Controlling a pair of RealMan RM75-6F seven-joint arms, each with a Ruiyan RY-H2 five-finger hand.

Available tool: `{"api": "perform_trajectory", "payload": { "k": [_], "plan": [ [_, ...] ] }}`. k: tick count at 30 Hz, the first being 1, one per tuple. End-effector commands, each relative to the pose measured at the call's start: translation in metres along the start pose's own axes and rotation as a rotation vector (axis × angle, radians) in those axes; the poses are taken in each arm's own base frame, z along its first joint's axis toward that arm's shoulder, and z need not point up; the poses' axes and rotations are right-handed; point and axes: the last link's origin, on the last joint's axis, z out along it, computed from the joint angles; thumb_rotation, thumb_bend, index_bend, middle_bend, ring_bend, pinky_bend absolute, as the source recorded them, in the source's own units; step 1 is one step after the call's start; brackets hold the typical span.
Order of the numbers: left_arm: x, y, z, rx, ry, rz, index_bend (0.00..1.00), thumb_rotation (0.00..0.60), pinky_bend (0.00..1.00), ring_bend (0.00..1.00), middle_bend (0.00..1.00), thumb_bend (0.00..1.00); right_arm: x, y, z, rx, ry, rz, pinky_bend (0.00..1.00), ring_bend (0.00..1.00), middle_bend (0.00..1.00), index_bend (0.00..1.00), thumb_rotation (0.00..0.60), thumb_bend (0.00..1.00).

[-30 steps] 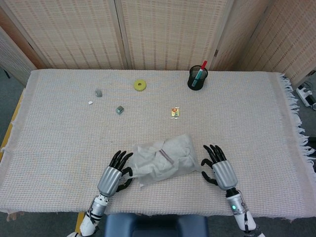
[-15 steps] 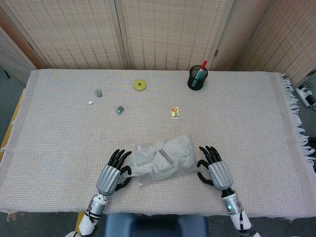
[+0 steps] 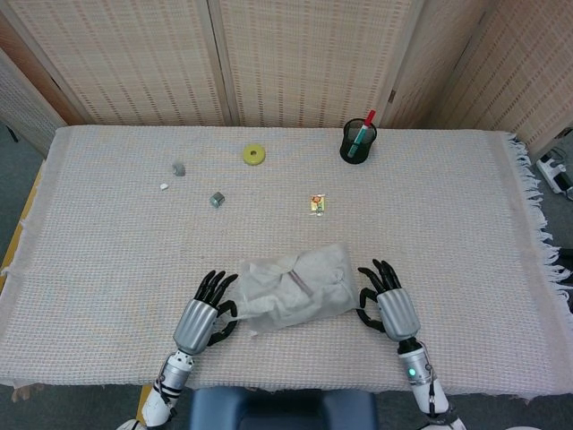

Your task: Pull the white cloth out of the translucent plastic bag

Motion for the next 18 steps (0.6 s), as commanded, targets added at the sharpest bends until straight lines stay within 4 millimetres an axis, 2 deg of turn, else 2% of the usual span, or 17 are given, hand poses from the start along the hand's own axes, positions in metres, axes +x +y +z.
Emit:
{"api": "perform_trajectory", "payload": {
  "k": [1, 5, 9, 18],
  "plan": [
    [0.001, -0.001, 0.0, 0.001, 0.003, 0.002, 0.75, 0.6, 0.04, 0.0, 0.15, 0.52, 0.003, 0.002, 0.0, -0.005, 0.007, -0.004, 0.0, 0.0, 0.2, 0.68, 0.6, 0.41],
    [0.006, -0.007, 0.003, -0.001, 0.019, 0.026, 0.74, 0.6, 0.04, 0.0, 0.15, 0.52, 0.012, 0.008, 0.0, -0.011, 0.017, -0.035, 0.0, 0.0, 0.2, 0.68, 0.6, 0.42],
    [0.017, -0.021, 0.005, 0.004, 0.043, 0.067, 0.75, 0.6, 0.04, 0.0, 0.15, 0.52, 0.028, 0.019, 0.0, -0.023, 0.043, -0.081, 0.0, 0.0, 0.2, 0.68, 0.6, 0.43],
    [0.053, -0.067, 0.008, 0.047, 0.115, 0.18, 0.75, 0.6, 0.04, 0.0, 0.15, 0.53, 0.074, 0.053, 0.0, -0.09, 0.097, -0.192, 0.0, 0.0, 0.2, 0.68, 0.6, 0.43]
  ]
}}
